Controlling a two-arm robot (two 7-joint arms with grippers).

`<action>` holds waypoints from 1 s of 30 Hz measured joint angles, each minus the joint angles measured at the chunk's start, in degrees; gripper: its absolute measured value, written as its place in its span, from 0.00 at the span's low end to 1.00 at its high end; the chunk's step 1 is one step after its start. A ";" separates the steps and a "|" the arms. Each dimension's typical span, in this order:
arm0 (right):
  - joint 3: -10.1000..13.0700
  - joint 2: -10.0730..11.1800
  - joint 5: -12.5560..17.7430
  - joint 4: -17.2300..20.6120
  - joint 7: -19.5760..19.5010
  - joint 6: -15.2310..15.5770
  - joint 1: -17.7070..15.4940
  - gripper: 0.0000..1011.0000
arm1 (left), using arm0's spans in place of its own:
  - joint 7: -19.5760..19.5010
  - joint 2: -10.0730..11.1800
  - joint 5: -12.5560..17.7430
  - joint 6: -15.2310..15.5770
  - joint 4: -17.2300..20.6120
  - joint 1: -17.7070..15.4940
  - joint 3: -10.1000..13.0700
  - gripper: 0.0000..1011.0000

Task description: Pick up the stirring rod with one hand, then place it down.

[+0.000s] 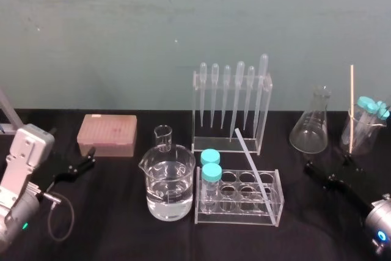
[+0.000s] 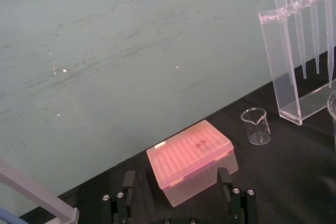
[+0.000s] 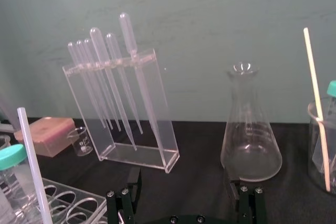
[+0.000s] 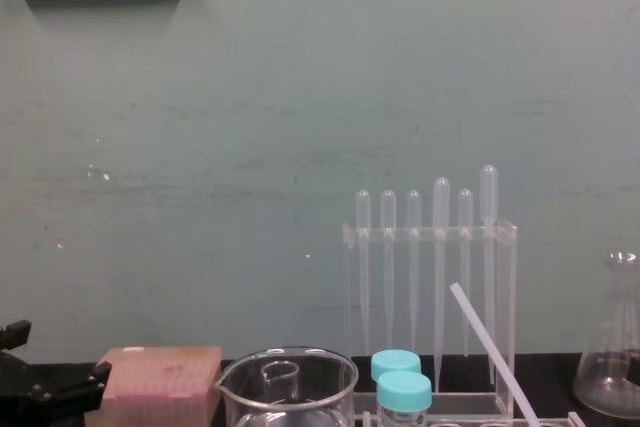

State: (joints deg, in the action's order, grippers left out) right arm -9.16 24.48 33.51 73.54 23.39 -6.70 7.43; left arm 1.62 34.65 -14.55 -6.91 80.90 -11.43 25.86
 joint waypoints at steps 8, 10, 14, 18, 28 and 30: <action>-0.05 0.09 -0.14 0.01 0.06 -0.86 0.13 0.99 | 0.00 0.00 0.00 0.00 0.00 0.00 0.00 0.99; -0.06 0.12 -0.17 0.01 0.11 -1.07 0.18 0.99 | 0.00 0.00 0.00 0.00 0.00 0.00 0.00 0.99; -0.08 0.15 -0.22 0.02 0.20 -1.30 0.23 0.99 | 0.00 0.00 0.00 0.00 0.00 0.00 0.00 0.99; -0.11 0.17 -0.26 0.04 0.33 -1.55 0.27 0.99 | 0.00 0.00 0.00 0.00 0.00 0.00 0.00 0.99; -0.15 0.22 -0.34 0.08 0.42 -1.75 0.31 0.99 | 0.00 0.00 0.00 0.00 0.00 0.00 0.00 0.99; -0.15 0.23 -0.36 0.09 0.43 -1.80 0.33 0.99 | 0.00 0.00 0.00 0.00 0.00 0.00 -0.01 0.99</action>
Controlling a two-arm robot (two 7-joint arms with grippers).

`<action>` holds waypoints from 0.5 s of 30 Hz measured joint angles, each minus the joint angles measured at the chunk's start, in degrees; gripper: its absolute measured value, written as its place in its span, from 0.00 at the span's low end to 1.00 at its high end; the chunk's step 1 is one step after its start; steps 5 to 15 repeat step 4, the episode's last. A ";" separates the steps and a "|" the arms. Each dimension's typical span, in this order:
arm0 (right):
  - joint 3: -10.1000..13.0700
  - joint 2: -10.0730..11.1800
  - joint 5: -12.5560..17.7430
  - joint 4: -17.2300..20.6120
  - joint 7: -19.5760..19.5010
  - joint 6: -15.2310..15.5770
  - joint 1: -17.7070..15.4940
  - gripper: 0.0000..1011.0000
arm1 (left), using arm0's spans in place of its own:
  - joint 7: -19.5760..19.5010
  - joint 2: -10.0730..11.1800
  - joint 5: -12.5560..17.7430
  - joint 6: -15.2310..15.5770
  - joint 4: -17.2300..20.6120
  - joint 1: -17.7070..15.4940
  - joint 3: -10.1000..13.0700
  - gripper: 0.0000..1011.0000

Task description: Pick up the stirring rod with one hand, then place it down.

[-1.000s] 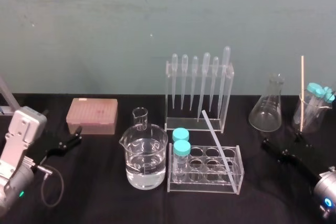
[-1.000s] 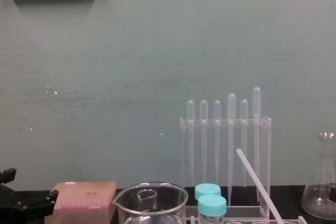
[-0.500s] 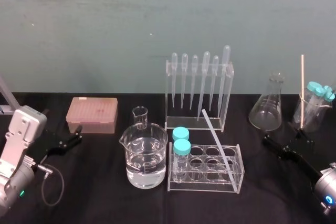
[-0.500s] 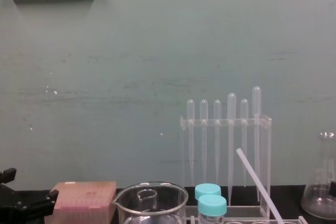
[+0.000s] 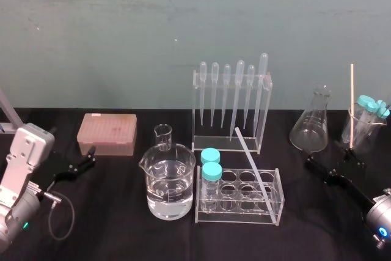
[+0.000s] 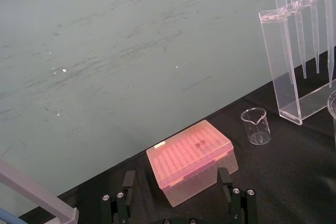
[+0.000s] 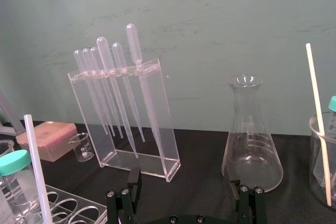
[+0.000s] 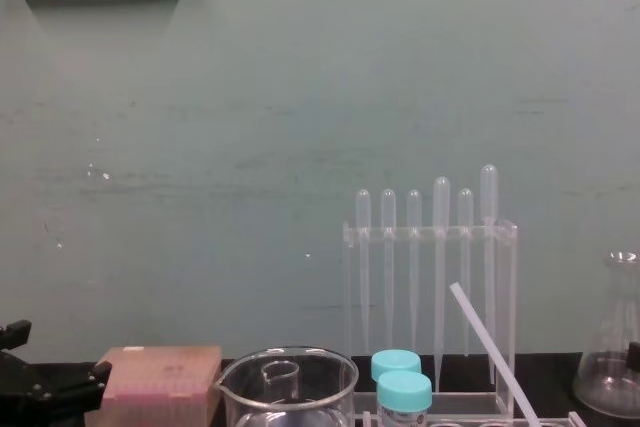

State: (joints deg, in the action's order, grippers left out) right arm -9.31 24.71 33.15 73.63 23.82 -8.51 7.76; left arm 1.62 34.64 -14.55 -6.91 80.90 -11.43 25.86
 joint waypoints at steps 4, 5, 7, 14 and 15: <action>0.00 0.01 -0.03 0.01 0.02 -0.07 0.02 0.99 | 0.00 0.00 0.00 0.00 0.00 0.00 0.00 0.99; 0.00 0.01 -0.03 0.01 0.02 -0.07 0.02 0.99 | 0.00 0.00 0.00 0.00 0.00 0.00 0.00 0.99; 0.00 0.01 -0.03 0.01 0.02 -0.07 0.02 0.99 | 0.00 0.00 0.00 0.00 0.00 0.00 0.00 0.99; 0.00 0.01 -0.03 0.01 0.02 -0.07 0.02 0.99 | 0.00 0.00 0.00 0.00 0.00 0.00 0.00 0.99; 0.00 0.01 -0.03 0.01 0.02 -0.07 0.02 0.99 | 0.00 0.00 0.00 0.00 0.00 0.00 0.00 0.99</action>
